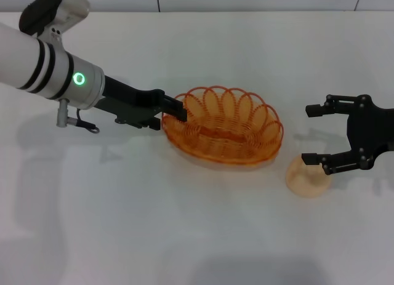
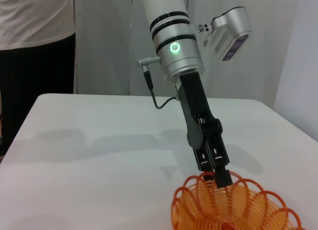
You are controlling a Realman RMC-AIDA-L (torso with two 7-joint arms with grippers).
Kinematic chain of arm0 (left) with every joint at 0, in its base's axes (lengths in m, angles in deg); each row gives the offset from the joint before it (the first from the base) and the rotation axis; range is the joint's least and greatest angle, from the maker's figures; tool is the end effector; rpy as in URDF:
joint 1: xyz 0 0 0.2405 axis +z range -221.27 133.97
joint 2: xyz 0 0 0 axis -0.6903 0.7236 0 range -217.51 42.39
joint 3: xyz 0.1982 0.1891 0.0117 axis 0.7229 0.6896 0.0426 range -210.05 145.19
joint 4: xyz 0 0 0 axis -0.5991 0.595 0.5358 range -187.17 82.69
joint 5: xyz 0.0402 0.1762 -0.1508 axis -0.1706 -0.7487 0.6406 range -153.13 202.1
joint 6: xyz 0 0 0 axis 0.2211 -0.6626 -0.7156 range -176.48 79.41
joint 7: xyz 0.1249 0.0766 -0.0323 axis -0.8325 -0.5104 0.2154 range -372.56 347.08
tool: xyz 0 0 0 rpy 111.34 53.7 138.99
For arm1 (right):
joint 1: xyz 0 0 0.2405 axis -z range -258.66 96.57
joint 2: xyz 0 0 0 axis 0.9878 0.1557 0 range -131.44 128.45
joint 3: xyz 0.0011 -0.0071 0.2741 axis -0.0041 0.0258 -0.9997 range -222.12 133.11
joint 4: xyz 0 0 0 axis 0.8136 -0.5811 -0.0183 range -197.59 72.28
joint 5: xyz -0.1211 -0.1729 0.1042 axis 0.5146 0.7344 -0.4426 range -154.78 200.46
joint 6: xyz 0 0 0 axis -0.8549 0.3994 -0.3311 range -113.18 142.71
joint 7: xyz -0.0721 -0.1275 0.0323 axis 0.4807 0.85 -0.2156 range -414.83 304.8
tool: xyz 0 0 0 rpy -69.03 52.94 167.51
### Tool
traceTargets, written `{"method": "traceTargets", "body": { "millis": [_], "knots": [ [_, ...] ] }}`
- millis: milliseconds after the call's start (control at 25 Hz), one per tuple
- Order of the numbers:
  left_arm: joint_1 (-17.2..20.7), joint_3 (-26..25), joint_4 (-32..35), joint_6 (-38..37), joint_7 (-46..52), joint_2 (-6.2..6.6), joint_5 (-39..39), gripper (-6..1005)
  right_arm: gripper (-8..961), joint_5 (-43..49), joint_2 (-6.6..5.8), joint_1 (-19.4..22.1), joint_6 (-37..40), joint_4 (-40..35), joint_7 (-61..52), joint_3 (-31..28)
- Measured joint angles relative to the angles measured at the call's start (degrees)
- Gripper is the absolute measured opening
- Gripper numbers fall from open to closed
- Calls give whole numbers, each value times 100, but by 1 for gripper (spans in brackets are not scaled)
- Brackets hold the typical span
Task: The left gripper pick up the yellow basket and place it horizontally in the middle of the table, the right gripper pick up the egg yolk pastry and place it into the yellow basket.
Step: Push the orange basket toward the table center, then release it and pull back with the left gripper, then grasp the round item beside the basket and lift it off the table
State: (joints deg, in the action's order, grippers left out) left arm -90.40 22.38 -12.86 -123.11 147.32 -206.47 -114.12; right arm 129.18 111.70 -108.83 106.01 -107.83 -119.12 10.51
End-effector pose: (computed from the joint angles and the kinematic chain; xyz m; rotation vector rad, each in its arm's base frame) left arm -0.2307 0.4339 -0.0508 -2.2120 -1.9002 -0.0568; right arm 0.2762 0.3638 0.0190 -2.8436 -0.0213 0.5067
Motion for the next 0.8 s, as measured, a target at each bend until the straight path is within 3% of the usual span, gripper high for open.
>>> {"method": "traceTargets", "body": {
  "millis": [120,320,520,640,800],
  "knots": [
    [3,3,111,-114,-17,46,-11,600,868,-2,3,0,-5,0,-29,0],
    [17,-3,378,-494,-215,231,-120,747,868,-9,18,-10,-4,-17,-196,0],
    [189,-62,847,-882,-1120,421,-42,858,869,-10,32,43,-8,-124,-449,0],
    [445,-77,1220,-1106,-1908,495,236,893,868,-10,33,108,-9,-205,-648,1],
    [1063,-114,1753,-1184,-3420,458,830,893,854,17,16,164,63,-272,-894,0]
  ]
}}
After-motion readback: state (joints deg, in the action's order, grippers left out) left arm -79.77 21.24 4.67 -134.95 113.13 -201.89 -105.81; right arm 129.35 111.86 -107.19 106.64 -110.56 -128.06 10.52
